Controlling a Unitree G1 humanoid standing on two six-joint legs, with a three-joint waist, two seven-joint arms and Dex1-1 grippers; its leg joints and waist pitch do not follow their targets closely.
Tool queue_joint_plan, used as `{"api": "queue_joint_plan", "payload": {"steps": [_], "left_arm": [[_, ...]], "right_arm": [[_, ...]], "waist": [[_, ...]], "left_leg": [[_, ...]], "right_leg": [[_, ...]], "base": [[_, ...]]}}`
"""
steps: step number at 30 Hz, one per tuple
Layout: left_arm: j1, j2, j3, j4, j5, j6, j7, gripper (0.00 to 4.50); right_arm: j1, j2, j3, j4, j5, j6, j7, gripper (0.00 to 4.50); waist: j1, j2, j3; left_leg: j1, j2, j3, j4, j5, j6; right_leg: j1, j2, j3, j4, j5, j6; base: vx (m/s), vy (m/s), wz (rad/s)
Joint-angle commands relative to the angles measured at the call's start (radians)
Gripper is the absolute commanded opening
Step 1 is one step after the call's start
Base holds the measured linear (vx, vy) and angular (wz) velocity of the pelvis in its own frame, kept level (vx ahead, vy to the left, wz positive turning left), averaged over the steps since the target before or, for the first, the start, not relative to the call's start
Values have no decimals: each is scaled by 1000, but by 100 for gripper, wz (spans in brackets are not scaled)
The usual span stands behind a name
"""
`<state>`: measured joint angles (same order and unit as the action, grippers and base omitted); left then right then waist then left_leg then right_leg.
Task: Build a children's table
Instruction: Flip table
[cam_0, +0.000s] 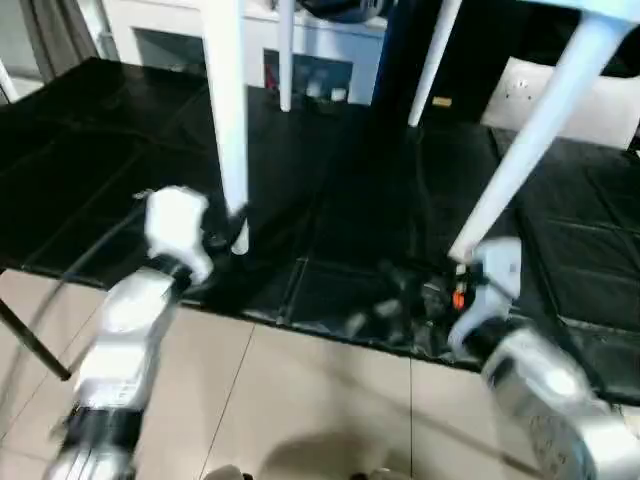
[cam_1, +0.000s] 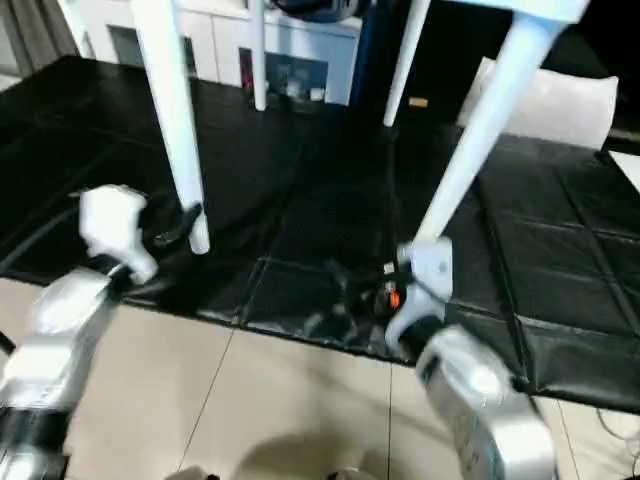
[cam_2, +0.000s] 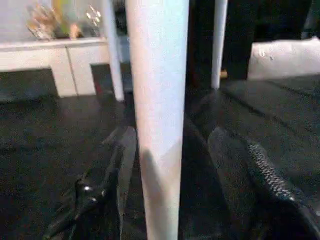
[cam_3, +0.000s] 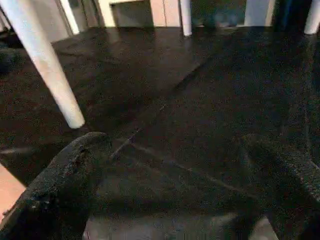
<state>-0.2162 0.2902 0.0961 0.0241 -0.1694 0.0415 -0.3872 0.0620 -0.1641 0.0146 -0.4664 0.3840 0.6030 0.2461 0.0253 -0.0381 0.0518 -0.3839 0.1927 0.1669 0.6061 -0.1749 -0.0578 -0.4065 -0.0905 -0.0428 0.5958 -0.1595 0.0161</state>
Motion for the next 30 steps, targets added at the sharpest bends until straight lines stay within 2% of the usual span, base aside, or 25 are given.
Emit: {"api": "queue_joint_plan", "payload": {"steps": [1,3,5,6,7,8,9,10,11,12,13,14,15,16,17,18,19,20,21,23,24,27,28,29,30], "left_arm": [[55,6,14,-92,-28,56,-6,271],[157,10,27,-175,-53,120,-9,271],[181,14,28,-190,-53,134,-7,271],[250,10,30,-241,-65,170,8,271],[280,7,29,-258,-67,167,13,271],[298,4,27,-265,-67,162,13,271],[315,2,25,-273,-68,157,12,271],[363,-6,22,-293,-45,160,31,271],[375,-9,22,-297,-45,157,32,271],[427,-28,24,-329,-57,161,41,271],[450,-37,25,-347,-67,167,44,271],[487,-60,28,-370,-100,175,46,271],[518,-72,22,-386,-107,177,49,271],[537,-77,17,-397,-110,180,50,271],[563,-80,0,-399,-108,165,36,271],[577,-79,-13,-397,-104,153,26,271],[589,-79,-28,-380,-99,134,12,271],[596,-79,-36,-369,-96,123,5,271],[602,-83,-42,-349,-95,115,0,271],[613,-82,-57,-314,-81,133,-1,289],[622,-88,-59,-292,-85,146,-4,299],[648,-114,-52,-240,-101,139,-10,318],[648,-114,-52,-240,-101,139,-10,318],[655,-108,-62,-196,-89,145,-6,331],[653,-99,-73,-150,-72,153,-3,345]], "right_arm": [[27,7,6,13,-16,-26,-10,450],[70,14,11,32,-23,-57,-8,450],[82,10,16,35,-26,-61,-6,450],[117,6,22,36,-19,-72,16,450],[130,8,25,37,-16,-75,23,450],[137,6,29,38,-17,-78,28,450],[145,4,33,38,-17,-80,33,450],[164,-5,49,40,-21,-89,52,450],[168,-7,53,40,-22,-91,56,450],[188,-16,67,47,-20,-106,81,450],[196,-20,73,51,-18,-114,94,450],[207,-26,81,57,-13,-128,117,450],[216,-32,87,64,-5,-138,140,450],[222,-34,91,69,0,-146,154,450],[229,-39,96,82,2,-162,177,450],[233,-42,99,91,2,-172,191,450],[235,-42,101,107,3,-187,208,450],[237,-42,102,115,5,-196,217,450],[237,-44,107,131,1,-204,226,450],[235,-53,121,167,-15,-216,241,450],[231,-55,126,194,-7,-213,262,450],[216,-54,135,293,-18,-229,300,450],[216,-54,135,293,-18,-229,300,450],[205,-56,150,370,-39,-249,308,450],[196,-55,166,432,-58,-263,313,450]], "waist": [[-3,27,-58],[-4,25,-56],[1,23,-57],[4,39,-65],[16,16,-57],[29,18,-60],[41,12,-50],[39,18,-43],[13,38,-35],[-4,58,-24],[-8,70,-37],[-6,81,-37],[2,94,-28],[-3,91,-18],[-6,86,-28],[-19,55,-40],[-24,38,-46],[-10,47,-42],[-2,24,-25],[-2,29,-20],[-5,32,-18],[-18,36,-20],[-20,38,-18],[-24,20,-18],[-22,30,-17]], "left_leg": [[23,22,-13,-90,-448,-55],[15,22,-9,-92,-447,-47],[9,10,3,-75,-423,13],[56,13,38,-17,-390,6],[37,9,21,7,-393,18],[13,3,15,9,-348,32],[18,-2,3,46,-336,59],[22,-2,-17,40,-341,66],[60,5,-15,-25,-457,34],[98,10,-7,-55,-600,14],[85,58,11,-98,-720,-24],[60,80,14,-131,-739,-50],[-22,80,-40,-203,-827,-43],[2,107,-33,-224,-920,-77],[27,114,-41,-214,-922,-95],[56,95,-52,-166,-832,-110],[33,45,-45,-110,-667,-118],[35,34,-37,-98,-618,-103],[44,37,-50,-65,-535,-29],[49,37,-61,-54,-506,-17],[45,37,-66,-62,-523,-27],[33,47,-79,-92,-623,-65],[34,47,-80,-95,-636,-69],[36,48,-76,-93,-638,-64],[41,48,-78,-91,-644,-65]], "right_leg": [[17,-26,23,-86,-425,-78],[22,-33,27,-86,-425,-81],[22,-63,45,-104,-541,-66],[-31,-58,109,-136,-649,-37],[-9,-82,160,-145,-746,-16],[18,-89,190,-141,-759,-3],[1,-102,240,-166,-872,17],[-2,-84,254,-164,-906,16],[-46,15,184,-129,-790,-4],[-90,78,115,-101,-707,-13],[-75,88,39,-17,-414,-57],[-50,77,20,30,-289,-71],[48,32,-33,88,-70,-68],[50,15,-37,80,-87,-74],[52,4,-33,68,-110,-74],[59,-24,-5,17,-184,-70],[60,-58,26,-48,-306,-82],[45,-83,41,-73,-419,-78],[25,-125,65,-119,-776,-42],[23,-129,59,-134,-889,-34],[26,-113,44,-131,-890,-29],[43,-89,29,-108,-722,-50],[41,-87,31,-110,-706,-55],[37,-88,35,-112,-688,-63],[33,-92,37,-110,-689,-70]], "base": [[0,0,0],[0,0,0],[0,0,0],[0,0,0],[0,0,0],[-3,74,-44],[44,131,-58],[44,131,-58],[-37,175,-60],[-47,167,-53],[-47,167,-53],[-60,168,-50],[-102,150,-35],[-102,150,-35],[-53,70,-5],[0,0,0],[0,0,0],[0,0,0],[-50,-25,2],[-25,-12,1],[0,0,0],[0,0,0],[0,0,0],[0,0,0],[0,0,0]]}}
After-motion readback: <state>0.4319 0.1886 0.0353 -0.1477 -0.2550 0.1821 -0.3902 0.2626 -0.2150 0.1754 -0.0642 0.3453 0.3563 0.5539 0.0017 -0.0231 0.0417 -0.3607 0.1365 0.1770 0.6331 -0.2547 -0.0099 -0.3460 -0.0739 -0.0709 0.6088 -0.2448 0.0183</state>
